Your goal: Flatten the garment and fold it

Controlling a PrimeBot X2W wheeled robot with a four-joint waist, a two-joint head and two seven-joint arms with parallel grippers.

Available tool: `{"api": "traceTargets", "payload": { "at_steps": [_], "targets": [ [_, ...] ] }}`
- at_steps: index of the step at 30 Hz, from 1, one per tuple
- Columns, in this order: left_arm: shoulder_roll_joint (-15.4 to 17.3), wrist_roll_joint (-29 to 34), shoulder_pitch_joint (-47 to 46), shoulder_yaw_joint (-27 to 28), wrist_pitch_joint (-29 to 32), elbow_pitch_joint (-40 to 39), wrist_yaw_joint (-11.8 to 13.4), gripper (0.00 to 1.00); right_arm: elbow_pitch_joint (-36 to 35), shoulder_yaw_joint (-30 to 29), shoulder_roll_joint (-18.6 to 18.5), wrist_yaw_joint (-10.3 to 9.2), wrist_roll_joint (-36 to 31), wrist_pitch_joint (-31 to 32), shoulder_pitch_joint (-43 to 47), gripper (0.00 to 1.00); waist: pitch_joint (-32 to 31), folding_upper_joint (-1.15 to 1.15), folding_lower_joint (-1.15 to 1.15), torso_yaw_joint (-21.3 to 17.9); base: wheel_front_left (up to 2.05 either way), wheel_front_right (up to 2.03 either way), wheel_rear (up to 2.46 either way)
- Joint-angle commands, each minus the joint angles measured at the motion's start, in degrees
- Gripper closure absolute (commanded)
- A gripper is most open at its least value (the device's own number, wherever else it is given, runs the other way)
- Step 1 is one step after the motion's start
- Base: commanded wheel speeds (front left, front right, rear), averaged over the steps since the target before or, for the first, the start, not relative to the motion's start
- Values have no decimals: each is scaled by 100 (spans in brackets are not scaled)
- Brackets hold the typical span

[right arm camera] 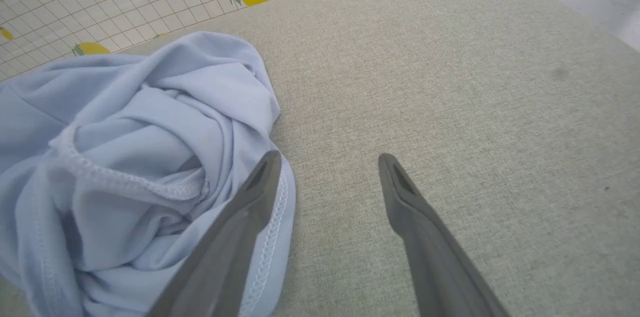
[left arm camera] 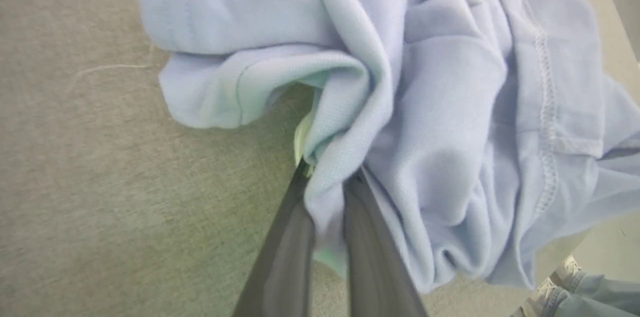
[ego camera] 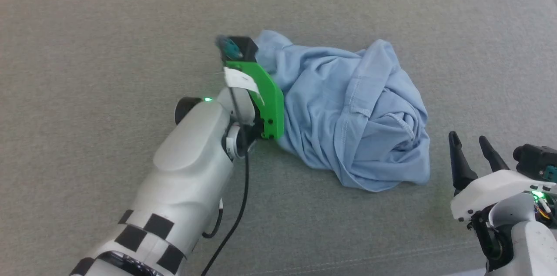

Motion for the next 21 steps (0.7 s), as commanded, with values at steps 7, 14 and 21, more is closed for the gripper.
{"api": "traceTargets", "payload": {
  "at_steps": [7, 14, 21],
  "targets": [
    [361, -461, 481, 951, -1245, -704, 278, 100, 13, 14, 4, -8, -163, 99, 114, 0, -599, 0, -1, 640, 0, 0, 0],
    [1049, -844, 1829, 1791, -1556, -1482, 911, 100, -14, 118, 4, -8, -169, 203, 263, 0, -904, 0, -1, 1022, 0, 0, 0],
    [1214, -1236, 3276, 2111, -1232, -1749, 1397, 100, 36, 257, 4, -8, -81, 217, 292, 0, -971, 0, -1, 1150, 0, 0, 0]
  ]
}}
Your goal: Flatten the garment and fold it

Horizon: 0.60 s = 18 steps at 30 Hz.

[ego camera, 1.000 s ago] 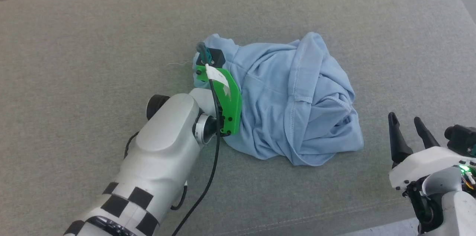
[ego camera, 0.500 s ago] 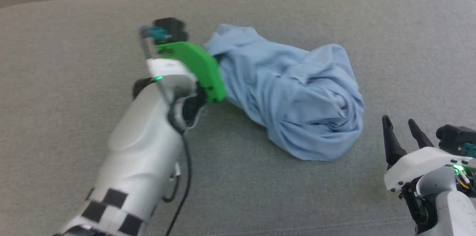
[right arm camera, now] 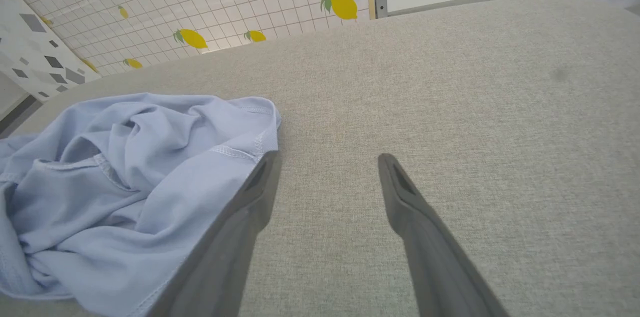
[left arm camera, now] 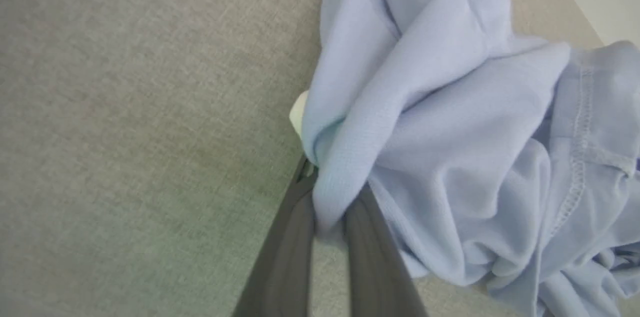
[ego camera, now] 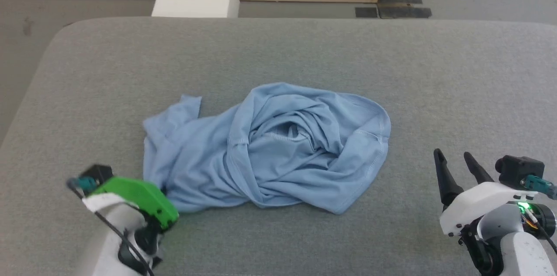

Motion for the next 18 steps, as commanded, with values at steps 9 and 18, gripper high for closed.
{"api": "traceTargets", "payload": {
  "at_steps": [9, 18],
  "targets": [
    [58, -26, 271, 422, -1004, -899, -373, 0, 118, 50, -1, -8, 39, 6, 71, 0, -189, 0, 0, 136, 0, 0, 0],
    [349, 1345, 709, 168, -2976, -1520, -834, 0, 99, 91, -1, -8, -133, 455, -198, 0, -46, 0, 0, 209, 0, 0, 0]
  ]
}}
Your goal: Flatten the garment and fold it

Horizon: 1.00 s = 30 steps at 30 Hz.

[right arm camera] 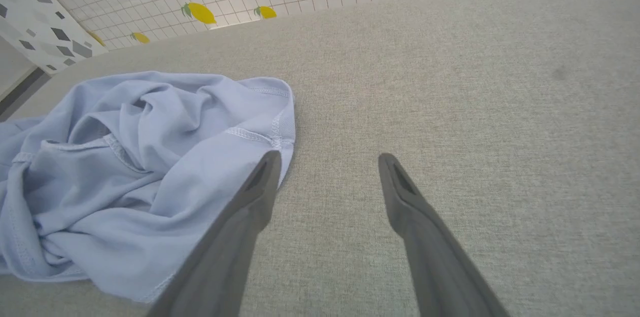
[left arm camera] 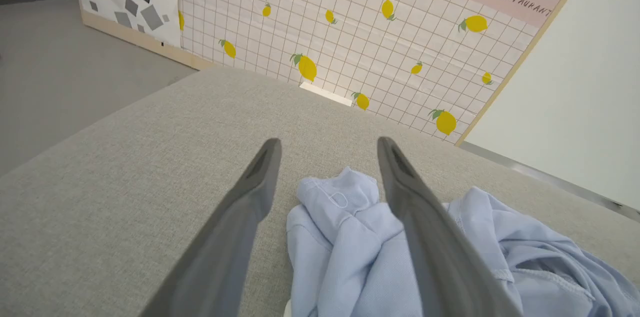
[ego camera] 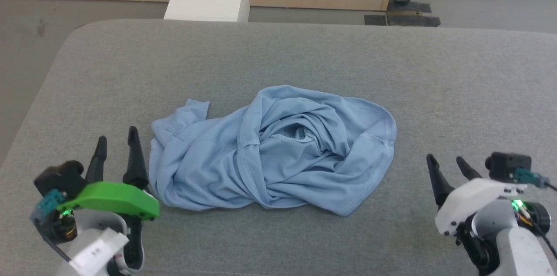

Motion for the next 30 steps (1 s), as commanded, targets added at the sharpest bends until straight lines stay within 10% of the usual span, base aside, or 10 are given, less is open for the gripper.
{"api": "traceTargets", "payload": {
  "at_steps": [1, 18, 27, 28, 30],
  "targets": [
    [-1, 227, 75, -40, -103, -76, -41, 0, -29, 29, -1, -8, -111, 140, -251, 0, 137, 0, 0, 60, 0, 0, 0],
    [-599, 1606, -586, 90, -201, -249, -544, 0, 1627, 1350, -656, -8, -915, 3057, -3243, 0, 1415, 0, 0, 618, 0, 0, 0],
    [-952, 1835, -662, 357, -201, -111, -783, 0, 2184, 1880, -810, -8, -698, 3531, -3448, 0, 1540, 0, 0, 744, 0, 0, 0],
    [-980, 1861, -657, 395, -201, -90, -808, 0, 2188, 1902, -811, -8, -650, 3478, -3452, 96, 1521, 0, 0, 732, 0, 0, 0],
    [-1032, 1891, -632, 459, -201, -44, -859, 0, 2157, 1909, -838, -8, -567, 3299, -3475, 100, 1473, 0, 0, 703, 0, 0, 0]
  ]
}}
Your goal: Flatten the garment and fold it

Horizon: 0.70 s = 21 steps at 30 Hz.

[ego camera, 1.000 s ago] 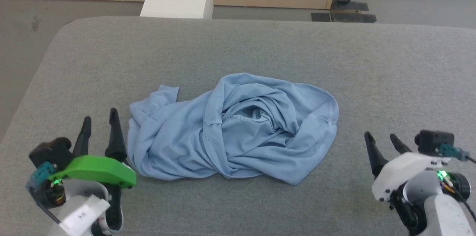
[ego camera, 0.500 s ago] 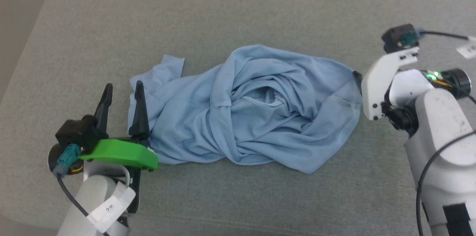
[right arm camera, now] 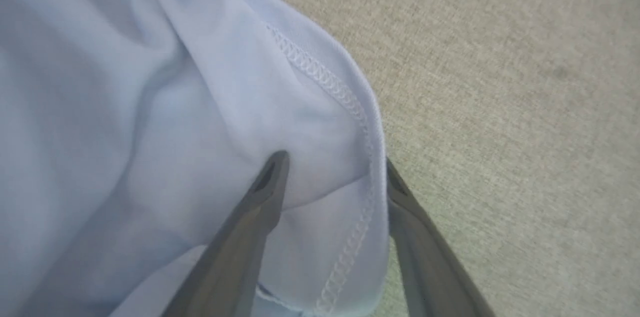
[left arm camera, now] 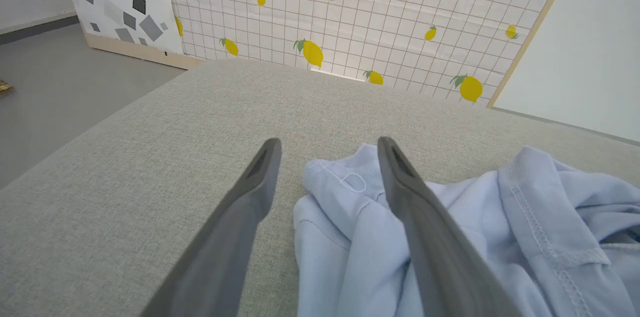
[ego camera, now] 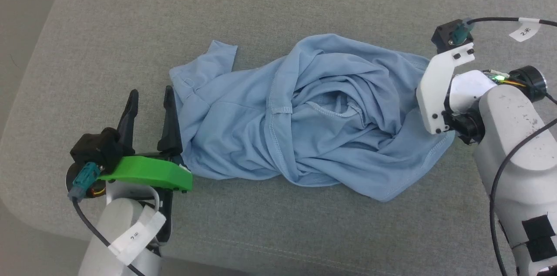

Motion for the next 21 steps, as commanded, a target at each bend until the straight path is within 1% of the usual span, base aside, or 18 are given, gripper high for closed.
{"api": "traceTargets", "payload": {
  "at_steps": [1, 4, 7, 13, 14, 16, 19, 21],
  "targets": [
    [-54, 113, -30, 40, -28, 38, -53, 0, 74, 37, 12, -8, 67, -129, 63, 100, -70, 0, 0, -46, 0, 0, 0],
    [-118, 163, 16, 115, -28, 114, -124, 0, -30, -262, -11, -8, 172, -629, -60, 100, -189, 0, 0, -117, 0, 0, 0],
    [-171, 210, 48, 160, -28, 173, -181, 0, -139, -718, -39, -8, 210, -1111, -172, 100, -324, 0, 0, -182, 0, 0, 0],
    [-238, 283, 105, 222, -28, 296, -275, 0, -615, -1943, -235, -8, 37, -2084, -210, 100, -592, 0, 0, -288, 0, 0, 0],
    [-246, 292, 121, 234, -28, 321, -284, 0, -788, -2119, -250, -8, -17, -2228, -117, 100, -644, 0, 0, -309, 0, 0, 0],
    [-260, 306, 154, 262, -28, 347, -295, 0, -1168, -2257, -269, -8, -83, -2395, 192, 100, -734, 0, 0, -355, 0, 0, 0],
    [-271, 320, 225, 317, -28, 381, -296, 0, -1816, -2203, -243, -8, -83, -2447, 974, 100, -864, 0, 0, -453, 0, 0, 0],
    [-275, 324, 270, 346, -28, 401, -303, 0, -2265, -2181, -156, -8, -7, -2378, 1687, 100, -936, 0, 0, -523, 0, 0, 0]
  ]
}}
